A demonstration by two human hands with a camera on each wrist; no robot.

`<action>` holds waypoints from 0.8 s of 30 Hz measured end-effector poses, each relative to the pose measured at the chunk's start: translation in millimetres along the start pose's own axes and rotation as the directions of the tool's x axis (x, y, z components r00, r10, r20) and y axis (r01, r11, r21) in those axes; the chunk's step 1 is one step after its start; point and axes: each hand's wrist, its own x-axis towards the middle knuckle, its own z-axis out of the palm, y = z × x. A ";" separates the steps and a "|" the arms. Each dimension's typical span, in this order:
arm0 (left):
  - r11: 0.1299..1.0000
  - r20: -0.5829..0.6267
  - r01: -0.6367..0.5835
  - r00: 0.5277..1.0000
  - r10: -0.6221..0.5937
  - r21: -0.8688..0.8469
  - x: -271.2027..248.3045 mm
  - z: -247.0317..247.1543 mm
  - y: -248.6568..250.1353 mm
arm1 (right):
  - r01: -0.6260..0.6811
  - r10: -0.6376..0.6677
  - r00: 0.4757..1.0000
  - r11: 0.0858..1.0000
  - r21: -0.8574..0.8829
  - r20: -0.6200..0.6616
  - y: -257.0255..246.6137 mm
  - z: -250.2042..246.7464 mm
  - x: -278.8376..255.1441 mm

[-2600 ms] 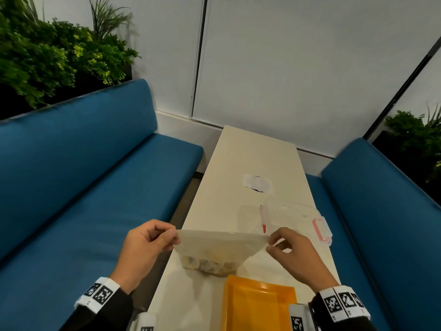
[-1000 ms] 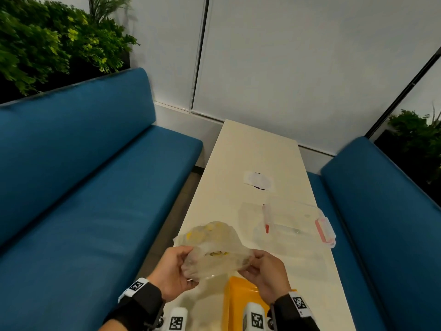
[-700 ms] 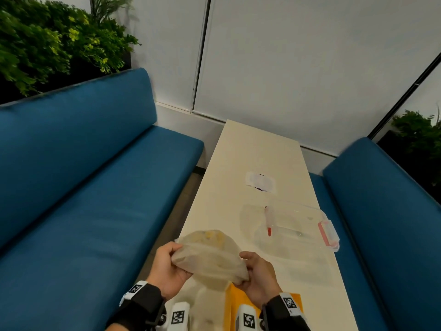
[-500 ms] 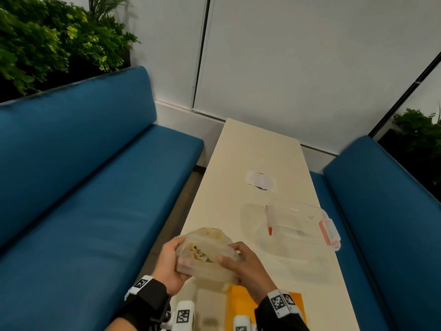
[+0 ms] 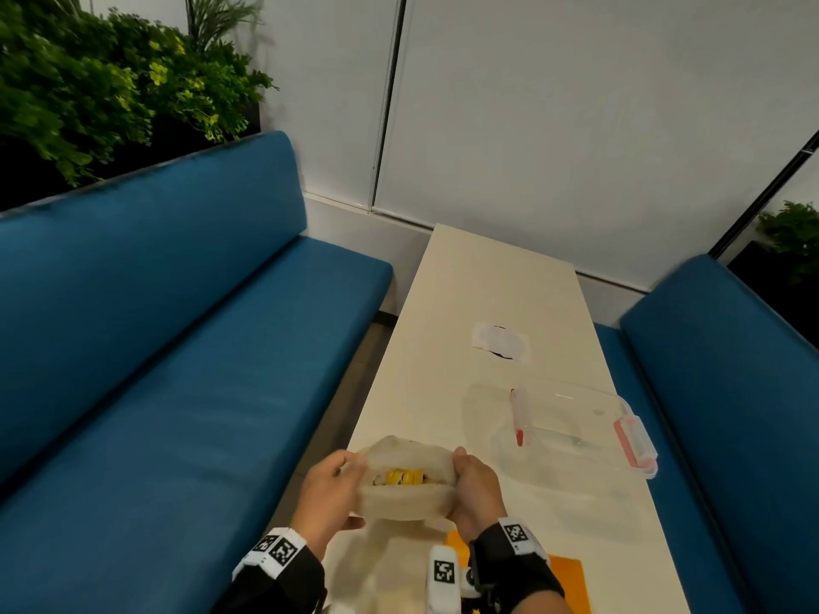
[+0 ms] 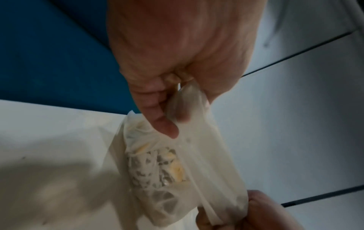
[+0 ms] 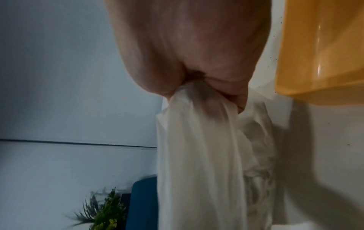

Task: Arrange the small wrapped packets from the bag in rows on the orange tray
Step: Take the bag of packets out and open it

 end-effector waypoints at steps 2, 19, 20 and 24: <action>0.990 -0.099 -0.088 0.990 0.100 0.113 2.3 -5.1 3.3 | 0.051 -0.050 0.999 0.995 -0.091 0.009 -2.5 1.9 -7.4; 0.415 0.340 -0.431 0.899 0.277 0.801 9.8 33.1 27.0 | 0.529 -0.568 0.811 0.609 -0.591 0.141 -29.8 -10.1 -45.4; 0.389 0.347 -0.424 0.903 0.255 0.818 10.5 35.2 25.1 | 0.529 -0.585 0.801 0.594 -0.606 0.126 -32.3 -10.3 -47.2; 0.271 0.446 -0.484 0.875 0.189 0.832 15.8 43.7 22.9 | 0.523 -0.613 0.782 0.544 -0.657 0.115 -38.1 -12.8 -51.7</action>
